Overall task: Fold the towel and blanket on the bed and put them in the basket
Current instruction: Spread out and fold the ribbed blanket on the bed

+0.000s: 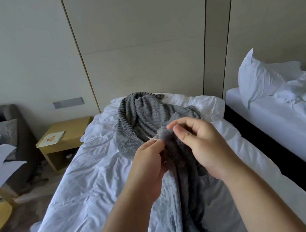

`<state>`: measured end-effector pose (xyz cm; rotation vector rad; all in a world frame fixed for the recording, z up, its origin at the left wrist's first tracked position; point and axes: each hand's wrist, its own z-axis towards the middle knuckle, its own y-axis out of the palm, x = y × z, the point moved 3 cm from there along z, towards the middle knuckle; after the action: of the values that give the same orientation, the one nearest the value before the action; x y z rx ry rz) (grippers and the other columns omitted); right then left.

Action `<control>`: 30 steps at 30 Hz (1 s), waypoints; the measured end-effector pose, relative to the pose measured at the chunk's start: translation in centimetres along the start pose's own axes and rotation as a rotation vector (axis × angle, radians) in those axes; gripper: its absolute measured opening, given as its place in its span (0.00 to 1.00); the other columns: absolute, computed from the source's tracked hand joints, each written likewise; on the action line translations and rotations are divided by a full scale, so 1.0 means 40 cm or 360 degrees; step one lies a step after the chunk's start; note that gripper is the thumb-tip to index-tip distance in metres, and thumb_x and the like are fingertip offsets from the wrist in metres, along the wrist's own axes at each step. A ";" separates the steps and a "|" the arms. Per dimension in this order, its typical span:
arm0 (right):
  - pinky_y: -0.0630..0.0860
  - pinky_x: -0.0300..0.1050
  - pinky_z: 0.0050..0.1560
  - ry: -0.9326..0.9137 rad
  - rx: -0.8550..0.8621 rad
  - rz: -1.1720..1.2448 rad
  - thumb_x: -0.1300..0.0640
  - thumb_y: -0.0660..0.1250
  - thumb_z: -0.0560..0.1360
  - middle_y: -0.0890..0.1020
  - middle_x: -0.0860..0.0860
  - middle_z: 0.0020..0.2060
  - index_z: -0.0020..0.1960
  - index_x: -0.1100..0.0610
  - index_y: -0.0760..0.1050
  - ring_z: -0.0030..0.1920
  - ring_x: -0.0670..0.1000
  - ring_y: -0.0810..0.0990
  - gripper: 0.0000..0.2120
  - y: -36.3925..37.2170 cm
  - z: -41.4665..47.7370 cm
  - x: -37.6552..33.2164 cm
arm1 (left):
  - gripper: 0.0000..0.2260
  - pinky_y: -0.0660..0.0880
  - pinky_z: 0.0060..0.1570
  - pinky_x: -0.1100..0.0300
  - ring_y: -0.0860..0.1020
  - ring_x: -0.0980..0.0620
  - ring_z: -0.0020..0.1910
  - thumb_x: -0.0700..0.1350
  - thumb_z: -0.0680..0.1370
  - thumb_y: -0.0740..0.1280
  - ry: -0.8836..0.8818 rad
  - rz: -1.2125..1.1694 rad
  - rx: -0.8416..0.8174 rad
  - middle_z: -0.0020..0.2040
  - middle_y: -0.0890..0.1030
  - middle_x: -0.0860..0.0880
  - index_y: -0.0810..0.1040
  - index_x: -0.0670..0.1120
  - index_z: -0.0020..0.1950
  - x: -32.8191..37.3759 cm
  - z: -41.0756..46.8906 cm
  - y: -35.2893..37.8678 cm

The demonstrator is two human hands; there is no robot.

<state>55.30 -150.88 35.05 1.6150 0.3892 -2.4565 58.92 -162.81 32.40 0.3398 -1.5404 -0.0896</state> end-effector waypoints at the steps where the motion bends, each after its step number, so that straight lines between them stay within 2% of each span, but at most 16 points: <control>1: 0.72 0.29 0.41 0.0004 -0.0013 -0.0042 0.58 0.67 0.77 0.79 0.42 0.33 0.44 0.52 0.80 0.37 0.40 0.77 0.04 0.004 -0.005 0.006 | 0.18 0.75 0.31 0.63 0.79 0.55 0.30 0.38 0.79 0.59 0.0011 0.0040 0.0029 0.33 0.81 0.48 0.84 0.45 0.35 0.005 -0.004 0.001; 3: 0.72 0.33 0.39 0.0013 -0.0073 -0.0101 0.57 0.69 0.76 0.77 0.51 0.33 0.43 0.53 0.80 0.36 0.45 0.75 0.04 -0.002 -0.013 0.013 | 0.11 0.74 0.32 0.63 0.77 0.53 0.32 0.41 0.77 0.62 0.0021 0.0106 0.0110 0.35 0.79 0.47 0.83 0.44 0.41 0.011 -0.011 -0.002; 5: 0.75 0.40 0.44 0.0042 -0.0202 -0.0059 0.57 0.69 0.76 0.79 0.61 0.37 0.42 0.54 0.80 0.39 0.49 0.77 0.04 -0.009 -0.021 0.013 | 0.08 0.73 0.35 0.61 0.76 0.50 0.35 0.40 0.76 0.63 0.0017 0.0136 0.0145 0.37 0.78 0.44 0.82 0.42 0.42 0.008 -0.011 -0.007; 7: 0.78 0.47 0.49 0.0060 -0.0346 0.0072 0.57 0.69 0.75 0.83 0.59 0.39 0.42 0.54 0.81 0.41 0.52 0.81 0.04 -0.005 -0.030 0.006 | 0.08 0.74 0.37 0.60 0.76 0.48 0.38 0.39 0.75 0.63 0.0008 0.0164 0.0156 0.38 0.77 0.43 0.82 0.40 0.45 0.007 -0.014 -0.006; 9: 0.79 0.48 0.49 0.0004 -0.0277 -0.0055 0.57 0.70 0.75 0.84 0.56 0.39 0.42 0.52 0.81 0.42 0.54 0.82 0.03 -0.004 -0.027 0.005 | 0.09 0.73 0.38 0.60 0.76 0.49 0.38 0.40 0.76 0.63 0.0019 0.0181 0.0184 0.38 0.77 0.44 0.82 0.40 0.46 0.007 -0.015 -0.001; 12: 0.77 0.46 0.44 -0.0054 -0.0018 -0.0174 0.57 0.70 0.74 0.82 0.51 0.34 0.41 0.51 0.80 0.36 0.49 0.79 0.04 -0.003 -0.008 0.013 | 0.18 0.71 0.42 0.56 0.75 0.48 0.40 0.52 0.79 0.60 0.0070 0.0143 0.0137 0.40 0.76 0.42 0.81 0.39 0.48 0.011 -0.015 0.007; 14: 0.77 0.42 0.42 -0.0065 0.0088 -0.0140 0.57 0.71 0.74 0.81 0.46 0.33 0.41 0.52 0.78 0.36 0.44 0.79 0.04 0.003 -0.005 0.025 | 0.31 0.69 0.44 0.52 0.72 0.48 0.39 0.66 0.72 0.63 0.0142 0.0295 0.0075 0.40 0.73 0.44 0.78 0.36 0.45 0.013 -0.014 0.009; 15: 0.77 0.40 0.42 -0.0054 0.0140 -0.0109 0.57 0.71 0.73 0.82 0.46 0.34 0.41 0.52 0.77 0.37 0.43 0.79 0.04 0.006 -0.006 0.034 | 0.34 0.67 0.43 0.51 0.70 0.48 0.39 0.69 0.67 0.66 0.0186 0.0398 0.0055 0.39 0.72 0.45 0.76 0.35 0.43 0.011 -0.014 0.008; 16: 0.77 0.40 0.43 -0.0043 0.0174 -0.0052 0.58 0.70 0.73 0.82 0.47 0.35 0.40 0.52 0.76 0.38 0.44 0.80 0.05 0.009 -0.006 0.044 | 0.33 0.66 0.42 0.51 0.69 0.48 0.38 0.68 0.65 0.70 0.0227 0.0470 0.0054 0.38 0.71 0.45 0.75 0.36 0.41 0.010 -0.014 0.006; 18: 0.76 0.41 0.44 -0.0009 0.0182 0.0047 0.60 0.70 0.73 0.81 0.46 0.35 0.39 0.52 0.75 0.38 0.44 0.79 0.07 0.020 -0.002 0.062 | 0.22 0.68 0.42 0.51 0.72 0.48 0.38 0.60 0.67 0.73 0.0255 0.0514 0.0067 0.36 0.73 0.44 0.77 0.40 0.38 0.007 -0.014 -0.003; 20: 0.73 0.37 0.43 0.0016 0.0221 0.0027 0.57 0.68 0.75 0.80 0.44 0.35 0.41 0.51 0.75 0.38 0.41 0.78 0.06 0.032 0.007 0.084 | 0.16 0.72 0.45 0.48 0.75 0.46 0.41 0.52 0.73 0.72 0.0222 0.0511 0.0093 0.39 0.77 0.41 0.80 0.38 0.44 -0.002 -0.011 -0.016; 22: 0.72 0.37 0.43 -0.0051 0.0456 -0.0079 0.54 0.64 0.78 0.80 0.45 0.40 0.43 0.49 0.74 0.41 0.42 0.78 0.05 0.036 0.004 0.112 | 0.13 0.76 0.49 0.42 0.79 0.43 0.43 0.49 0.77 0.69 0.0183 0.0494 0.0230 0.44 0.82 0.39 0.81 0.38 0.49 -0.009 -0.003 -0.038; 24: 0.73 0.42 0.46 -0.0242 0.0712 -0.0065 0.54 0.63 0.76 0.78 0.49 0.44 0.46 0.47 0.72 0.45 0.48 0.77 0.02 0.036 -0.023 0.140 | 0.14 0.78 0.51 0.43 0.82 0.40 0.46 0.49 0.78 0.66 0.0110 0.0302 0.0378 0.47 0.84 0.37 0.81 0.38 0.50 -0.012 0.004 -0.070; 25: 0.73 0.43 0.48 -0.0360 0.0704 -0.0092 0.55 0.62 0.75 0.77 0.49 0.45 0.47 0.49 0.72 0.46 0.50 0.76 0.03 0.043 -0.044 0.161 | 0.14 0.79 0.50 0.45 0.83 0.41 0.46 0.49 0.79 0.65 0.0062 0.0160 0.0428 0.47 0.84 0.38 0.81 0.38 0.51 -0.014 0.007 -0.087; 27: 0.72 0.39 0.53 -0.0463 0.0426 -0.0262 0.54 0.62 0.72 0.75 0.51 0.47 0.53 0.53 0.71 0.49 0.49 0.76 0.10 0.080 -0.093 0.227 | 0.16 0.81 0.46 0.53 0.84 0.45 0.46 0.51 0.79 0.64 -0.0012 -0.0114 0.0497 0.47 0.85 0.40 0.81 0.38 0.52 -0.019 0.013 -0.123; 30: 0.70 0.31 0.52 -0.0215 0.0045 -0.0540 0.55 0.68 0.72 0.74 0.50 0.48 0.55 0.57 0.72 0.50 0.45 0.75 0.13 0.138 -0.156 0.370 | 0.16 0.81 0.45 0.55 0.83 0.49 0.42 0.51 0.78 0.65 -0.0034 -0.0339 0.0611 0.45 0.85 0.43 0.81 0.39 0.50 -0.024 0.006 -0.167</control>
<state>56.48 -154.24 18.42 1.4853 0.6584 -2.8086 59.68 -168.94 29.65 0.8094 -1.5356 0.0377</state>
